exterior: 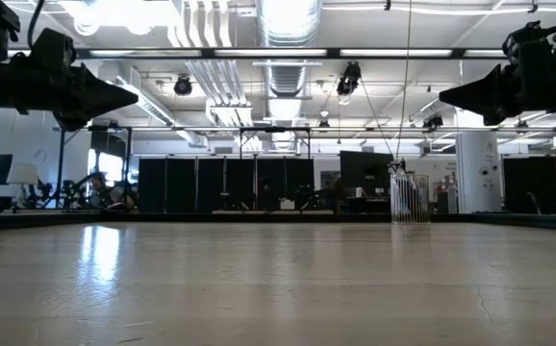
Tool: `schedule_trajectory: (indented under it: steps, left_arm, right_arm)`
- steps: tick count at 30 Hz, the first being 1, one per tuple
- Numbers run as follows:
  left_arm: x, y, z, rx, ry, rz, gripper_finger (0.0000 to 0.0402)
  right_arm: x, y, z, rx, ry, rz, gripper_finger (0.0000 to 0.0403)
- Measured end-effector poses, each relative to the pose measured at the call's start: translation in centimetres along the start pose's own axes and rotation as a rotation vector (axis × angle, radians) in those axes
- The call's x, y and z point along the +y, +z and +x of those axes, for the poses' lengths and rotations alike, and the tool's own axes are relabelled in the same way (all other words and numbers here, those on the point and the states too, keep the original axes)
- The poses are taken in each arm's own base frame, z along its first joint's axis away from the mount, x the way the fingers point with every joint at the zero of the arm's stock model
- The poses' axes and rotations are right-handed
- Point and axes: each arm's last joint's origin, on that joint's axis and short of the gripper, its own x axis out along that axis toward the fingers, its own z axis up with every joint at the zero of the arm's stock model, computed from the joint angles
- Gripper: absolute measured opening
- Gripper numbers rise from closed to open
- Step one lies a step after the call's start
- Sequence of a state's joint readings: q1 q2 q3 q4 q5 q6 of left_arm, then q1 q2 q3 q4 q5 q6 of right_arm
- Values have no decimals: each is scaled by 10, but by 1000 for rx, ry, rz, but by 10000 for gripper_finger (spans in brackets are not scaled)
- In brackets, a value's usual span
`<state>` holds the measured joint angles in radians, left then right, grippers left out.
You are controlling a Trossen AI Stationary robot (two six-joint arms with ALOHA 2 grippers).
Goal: Put items in baskets/containers
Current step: Return to Home Position
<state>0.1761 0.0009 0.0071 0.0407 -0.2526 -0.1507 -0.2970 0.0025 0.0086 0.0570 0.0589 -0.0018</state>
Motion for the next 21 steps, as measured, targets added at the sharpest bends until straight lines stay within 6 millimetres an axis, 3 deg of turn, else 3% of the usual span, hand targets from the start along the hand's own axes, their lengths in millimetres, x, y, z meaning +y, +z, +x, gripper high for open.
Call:
schedule_trajectory:
  steps: [15,21]
  left_arm:
    - [0,0,0,0,3,-43,0]
    - [0,0,0,0,3,-43,0]
  right_arm:
    - [-2,1,1,-3,-75,-4,8]
    - [-2,-6,2,62,-79,106,8]
